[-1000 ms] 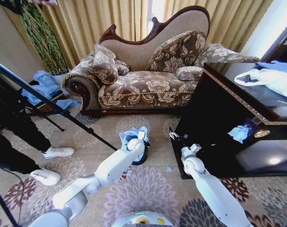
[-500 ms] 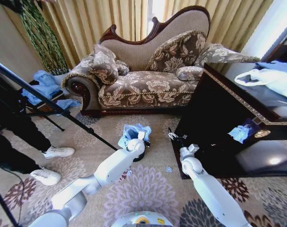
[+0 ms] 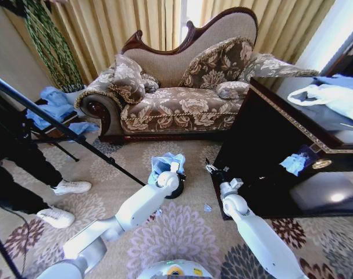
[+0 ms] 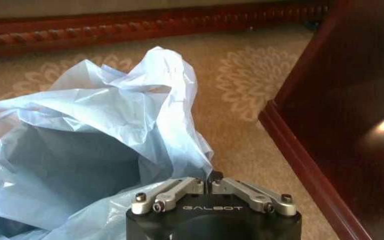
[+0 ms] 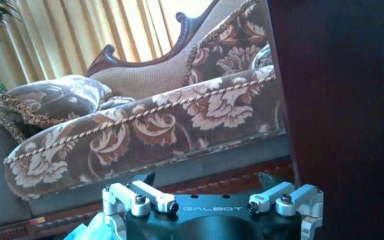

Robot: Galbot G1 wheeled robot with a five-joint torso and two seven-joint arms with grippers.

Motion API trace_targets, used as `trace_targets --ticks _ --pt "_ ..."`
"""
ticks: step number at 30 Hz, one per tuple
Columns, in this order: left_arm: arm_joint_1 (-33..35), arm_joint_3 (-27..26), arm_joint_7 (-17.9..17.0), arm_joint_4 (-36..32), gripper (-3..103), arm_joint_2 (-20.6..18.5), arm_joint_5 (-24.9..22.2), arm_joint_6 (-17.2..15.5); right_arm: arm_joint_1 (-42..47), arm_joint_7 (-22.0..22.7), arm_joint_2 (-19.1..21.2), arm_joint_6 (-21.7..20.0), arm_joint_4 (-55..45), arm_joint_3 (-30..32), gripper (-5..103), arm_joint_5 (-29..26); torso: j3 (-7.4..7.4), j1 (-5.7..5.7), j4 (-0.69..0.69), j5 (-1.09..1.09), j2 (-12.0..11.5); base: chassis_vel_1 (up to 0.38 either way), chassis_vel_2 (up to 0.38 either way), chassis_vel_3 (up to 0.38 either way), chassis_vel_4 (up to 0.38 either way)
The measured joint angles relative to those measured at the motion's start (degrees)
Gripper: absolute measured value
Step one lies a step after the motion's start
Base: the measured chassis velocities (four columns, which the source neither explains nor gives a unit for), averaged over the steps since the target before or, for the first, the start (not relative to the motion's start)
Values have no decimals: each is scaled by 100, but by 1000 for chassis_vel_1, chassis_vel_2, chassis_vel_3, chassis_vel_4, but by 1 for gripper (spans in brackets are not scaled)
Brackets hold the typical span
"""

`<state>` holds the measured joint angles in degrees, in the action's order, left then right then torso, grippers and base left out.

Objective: Place a garbage bag over the trash bin.

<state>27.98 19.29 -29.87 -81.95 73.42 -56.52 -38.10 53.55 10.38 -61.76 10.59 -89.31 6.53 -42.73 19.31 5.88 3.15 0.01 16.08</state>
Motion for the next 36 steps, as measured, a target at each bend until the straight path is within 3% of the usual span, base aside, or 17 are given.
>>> trace_targets --ticks 8,10,16,19,21,27,36 --pt "31 -92 53 5 35 -64 38 15 11 5 -1 -17 -73 -66 100 21 0 0 0 -1 0 0 0 0 0" --pt "38 -99 57 3 35 -72 43 15 17 5 -1 -19 -81 -74 100 24 0 0 0 -1 0 0 0 0 0" --pt "49 -154 54 -112 63 -143 108 21 48 5 -33 -36 -97 -104 100 81 0 0 0 0 0 0 0 0 0" --pt "49 -163 64 -130 68 -172 177 51 51 5 -44 -42 -103 -118 100 91 0 0 0 -1 0 0 0 0 0" --pt "46 -185 166 -130 79 -209 267 75 49 5 -51 -51 -114 -139 100 99 0 0 -1 -1 0 0 0 0 0" --pt "63 -248 226 -120 98 -212 291 97 39 26 -62 -64 -130 -184 100 122 0 0 0 -1 0 0 0 0 0" --pt "25 -250 357 214 100 -22 369 182 96 56 -87 -28 -164 -231 100 173 0 0 1 -1 0 0 0 0 0"
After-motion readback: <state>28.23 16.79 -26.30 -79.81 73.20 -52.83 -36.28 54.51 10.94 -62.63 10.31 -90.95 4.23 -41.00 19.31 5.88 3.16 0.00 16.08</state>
